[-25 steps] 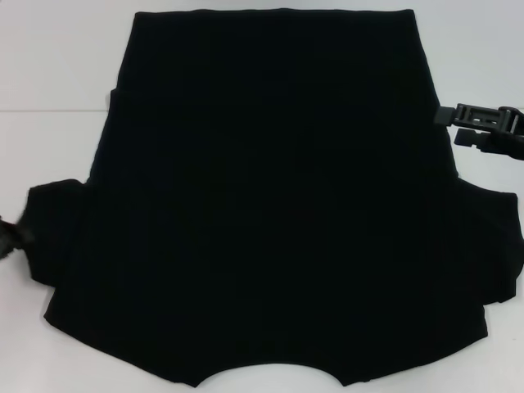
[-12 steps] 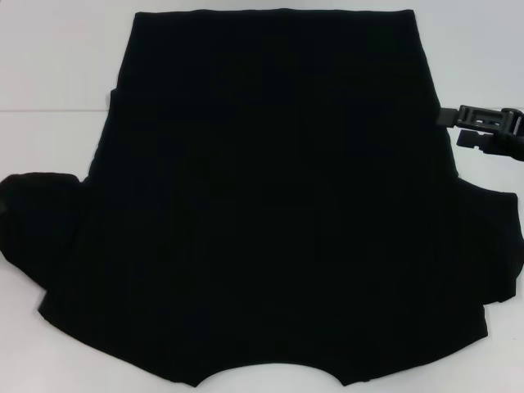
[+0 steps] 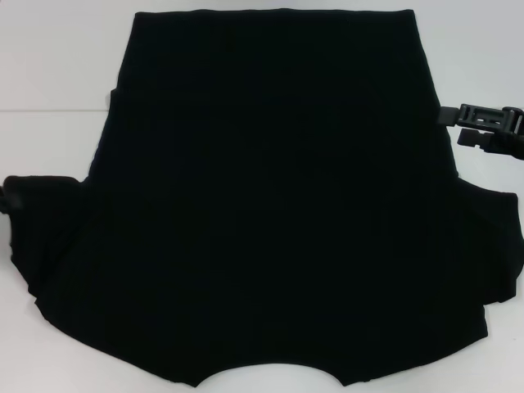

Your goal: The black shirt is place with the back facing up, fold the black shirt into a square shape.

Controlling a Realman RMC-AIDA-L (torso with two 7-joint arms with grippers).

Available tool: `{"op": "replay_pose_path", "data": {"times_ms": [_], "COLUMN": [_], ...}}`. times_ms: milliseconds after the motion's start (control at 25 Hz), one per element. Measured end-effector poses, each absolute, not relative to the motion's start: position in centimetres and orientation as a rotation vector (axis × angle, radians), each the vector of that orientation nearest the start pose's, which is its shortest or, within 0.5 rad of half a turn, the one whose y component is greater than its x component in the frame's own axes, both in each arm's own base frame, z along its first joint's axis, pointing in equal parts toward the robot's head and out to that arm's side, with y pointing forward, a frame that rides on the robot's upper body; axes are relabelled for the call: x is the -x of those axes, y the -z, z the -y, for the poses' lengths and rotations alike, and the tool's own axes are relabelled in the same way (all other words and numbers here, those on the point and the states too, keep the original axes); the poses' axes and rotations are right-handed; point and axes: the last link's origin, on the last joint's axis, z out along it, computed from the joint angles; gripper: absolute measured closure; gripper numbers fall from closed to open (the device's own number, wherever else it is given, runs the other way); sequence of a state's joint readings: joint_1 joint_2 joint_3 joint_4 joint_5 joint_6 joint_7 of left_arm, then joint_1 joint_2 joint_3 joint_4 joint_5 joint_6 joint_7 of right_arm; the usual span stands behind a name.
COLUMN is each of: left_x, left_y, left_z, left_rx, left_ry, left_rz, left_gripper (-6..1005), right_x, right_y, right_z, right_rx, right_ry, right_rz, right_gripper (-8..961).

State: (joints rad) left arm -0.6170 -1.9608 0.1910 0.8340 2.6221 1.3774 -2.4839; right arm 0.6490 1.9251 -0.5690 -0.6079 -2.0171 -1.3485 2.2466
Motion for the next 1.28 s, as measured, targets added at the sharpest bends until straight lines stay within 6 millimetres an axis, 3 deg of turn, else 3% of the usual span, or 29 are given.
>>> {"op": "replay_pose_path", "data": {"times_ms": [120,440,720,880,1200,1280], "left_x": [34.6,33.6,32.9,32.0,28.1,27.9], "left_y": [-11.8,-14.3,-14.3,-12.8,-7.5,-7.1], "left_z": [-35.7,-36.1,-36.7,-36.9,-37.4,-37.5], "left_rx": [1.74,1.716,1.744,1.81,2.034,2.045], "left_ry": [0.449,0.452,0.427,0.4,0.344,0.348], "left_rz": [1.89,1.846,1.838,1.862,1.888,1.895], "left_gripper": [972,973,973,973,972,972], "right_x": [-27.4,-27.4,-27.3,-27.2,-27.3,-27.4], "right_y": [-7.7,-7.7,-7.6,-7.5,-7.5,-7.5], "right_z": [-40.1,-40.1,-40.2,-40.3,-40.3,-40.3], "right_rx": [2.121,2.121,2.125,2.128,2.123,2.122], "right_ry": [-0.837,-0.836,-0.837,-0.838,-0.834,-0.833], "right_rz": [-1.608,-1.608,-1.607,-1.608,-1.602,-1.602], "right_gripper": [182,189,196,200,207,209]}}
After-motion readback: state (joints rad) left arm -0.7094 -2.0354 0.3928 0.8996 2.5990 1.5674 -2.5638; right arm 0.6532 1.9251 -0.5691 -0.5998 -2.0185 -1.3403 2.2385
